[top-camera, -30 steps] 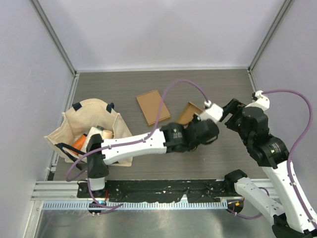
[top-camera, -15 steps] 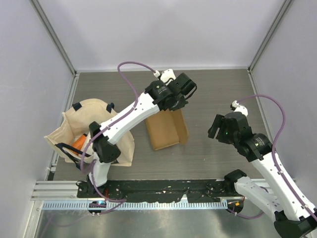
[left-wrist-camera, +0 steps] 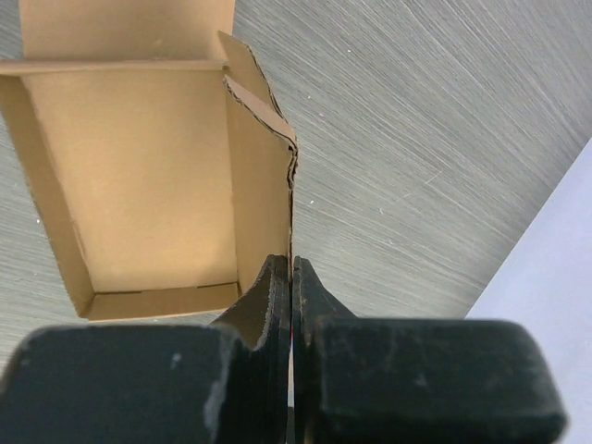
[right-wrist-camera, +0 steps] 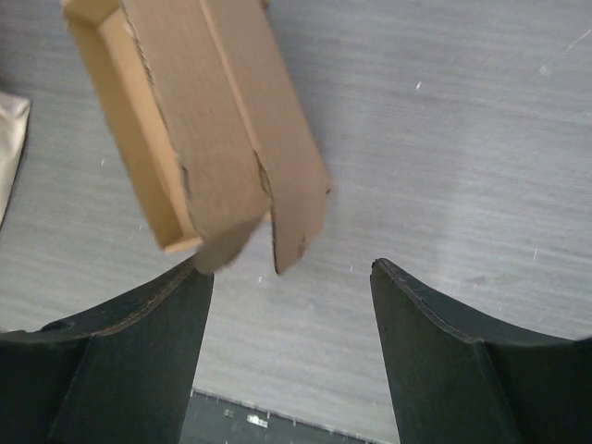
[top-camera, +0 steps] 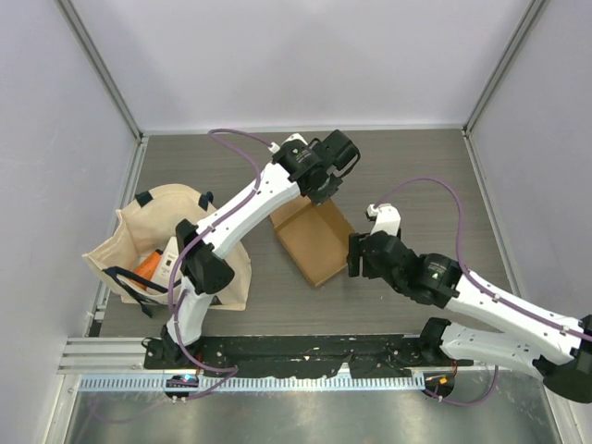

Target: Fold the paper box

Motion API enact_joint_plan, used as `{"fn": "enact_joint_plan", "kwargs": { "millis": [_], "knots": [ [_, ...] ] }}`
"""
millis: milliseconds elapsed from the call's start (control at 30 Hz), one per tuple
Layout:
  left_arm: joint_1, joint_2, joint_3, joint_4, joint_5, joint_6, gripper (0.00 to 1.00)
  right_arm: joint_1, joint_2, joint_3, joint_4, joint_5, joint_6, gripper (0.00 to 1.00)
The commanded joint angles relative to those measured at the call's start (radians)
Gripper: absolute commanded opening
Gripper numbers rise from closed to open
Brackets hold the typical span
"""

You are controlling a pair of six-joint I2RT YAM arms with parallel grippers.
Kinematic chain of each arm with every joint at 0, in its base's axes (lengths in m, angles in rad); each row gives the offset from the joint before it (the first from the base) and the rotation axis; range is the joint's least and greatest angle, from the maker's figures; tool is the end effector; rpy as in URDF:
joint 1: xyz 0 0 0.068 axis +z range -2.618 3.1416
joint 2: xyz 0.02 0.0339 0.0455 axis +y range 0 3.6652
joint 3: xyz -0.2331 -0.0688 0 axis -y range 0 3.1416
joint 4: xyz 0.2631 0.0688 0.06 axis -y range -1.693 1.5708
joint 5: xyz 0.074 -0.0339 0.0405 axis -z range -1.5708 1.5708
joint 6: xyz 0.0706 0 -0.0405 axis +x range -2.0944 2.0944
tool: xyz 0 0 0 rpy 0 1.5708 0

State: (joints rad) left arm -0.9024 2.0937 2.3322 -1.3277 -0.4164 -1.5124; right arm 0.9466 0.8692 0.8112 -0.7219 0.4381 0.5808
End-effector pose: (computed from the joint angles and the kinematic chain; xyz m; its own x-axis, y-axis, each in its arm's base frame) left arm 0.2964 -0.3292 0.3131 -0.6327 -0.6720 -0.3849 -0.5132 0.7360 -0.4415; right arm 0.1609 0.1722 0.2392 -0.6501 -0.0524 -0.7581 -0.2414 0.9602 0.1407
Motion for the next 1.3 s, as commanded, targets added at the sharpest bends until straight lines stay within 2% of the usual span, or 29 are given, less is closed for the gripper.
{"fn": "enact_joint_plan", "kwargs": {
  "millis": [0, 133, 167, 433, 500, 533, 600, 633, 667, 700, 733, 800, 833, 867, 900, 933, 967, 1000, 1033, 1067, 1133, 1167, 1267],
  "knots": [
    [0.008, -0.05, -0.002, -0.148, -0.007, -0.071, 0.01, 0.084, 0.057, -0.02, 0.18, 0.318, 0.002, 0.72],
    [0.013, -0.061, -0.017, -0.15, -0.007, -0.077, 0.0, 0.123, 0.109, -0.02, 0.236, 0.38, -0.021, 0.6],
    [0.014, -0.063, -0.025, -0.148, -0.005, -0.075, 0.0, 0.124, 0.123, -0.018, 0.234, 0.386, -0.015, 0.51],
    [0.016, -0.09, -0.068, -0.081, -0.01, -0.019, 0.0, 0.123, 0.133, -0.006, 0.19, 0.403, -0.001, 0.19],
    [0.016, -0.124, -0.114, -0.03, -0.013, -0.003, 0.03, 0.101, 0.12, -0.015, 0.187, 0.389, -0.03, 0.02],
    [0.017, -0.142, -0.144, -0.015, -0.022, 0.02, 0.19, 0.086, 0.113, -0.02, 0.191, 0.366, -0.047, 0.01],
    [0.017, -0.199, -0.184, 0.042, -0.073, 0.044, 0.38, 0.038, 0.081, -0.047, 0.22, 0.282, -0.103, 0.01],
    [0.017, -0.219, -0.218, 0.06, -0.088, 0.064, 0.54, -0.01, 0.064, -0.056, 0.243, 0.195, -0.155, 0.01],
    [0.017, -0.268, -0.237, 0.076, -0.107, 0.107, 0.64, -0.041, 0.05, -0.069, 0.249, 0.159, -0.174, 0.01],
    [0.017, -0.293, -0.256, 0.12, -0.149, 0.145, 0.69, -0.07, 0.034, -0.073, 0.253, 0.127, -0.199, 0.01],
    [0.017, -0.322, -0.311, 0.151, -0.165, 0.188, 0.76, -0.133, 0.004, -0.076, 0.263, 0.028, -0.255, 0.01],
    [0.017, -0.435, -0.397, 0.3, -0.194, 0.373, 0.82, -0.187, -0.021, -0.07, 0.269, -0.082, -0.332, 0.01],
    [0.019, -0.487, -0.519, 0.383, -0.173, 0.449, 0.85, -0.213, -0.03, -0.064, 0.268, -0.119, -0.361, 0.01],
    [0.023, -0.536, -0.59, 0.474, -0.129, 0.556, 0.85, -0.242, -0.033, -0.054, 0.269, -0.186, -0.43, 0.01],
    [0.026, -0.638, -0.662, 0.633, -0.086, 0.695, 0.86, -0.256, -0.032, -0.046, 0.265, -0.209, -0.459, 0.01],
    [0.037, -0.688, -0.806, 0.697, -0.009, 0.746, 0.86, -0.27, -0.026, -0.037, 0.257, -0.229, -0.49, 0.01],
    [0.042, -0.737, -0.883, 0.775, 0.04, 0.802, 0.86, -0.296, -0.016, -0.023, 0.253, -0.304, -0.553, 0.01],
    [0.046, -0.839, -0.96, 0.932, 0.107, 0.918, 0.84, -0.307, -0.01, -0.017, 0.242, -0.341, -0.576, 0.01],
    [0.06, -0.878, -1.09, 0.987, 0.184, 0.954, 0.84, -0.315, -0.003, -0.011, 0.233, -0.384, -0.619, 0.01],
    [0.065, -0.918, -1.143, 1.059, 0.22, 0.98, 0.84, -0.319, 0.014, 0.012, 0.214, -0.425, -0.66, 0.01],
    [0.098, -0.989, -1.245, 1.091, 0.295, 1.053, 0.85, -0.321, 0.028, 0.028, 0.176, -0.473, -0.694, 0.01],
    [0.111, -1.0, -1.264, 1.093, 0.374, 1.073, 0.86, -0.322, 0.033, 0.045, 0.158, -0.487, -0.719, 0.01],
    [0.148, -0.991, -1.278, 1.03, 0.464, 1.129, 0.91, -0.322, 0.045, 0.083, 0.076, -0.559, -0.794, 0.01]
  ]
}}
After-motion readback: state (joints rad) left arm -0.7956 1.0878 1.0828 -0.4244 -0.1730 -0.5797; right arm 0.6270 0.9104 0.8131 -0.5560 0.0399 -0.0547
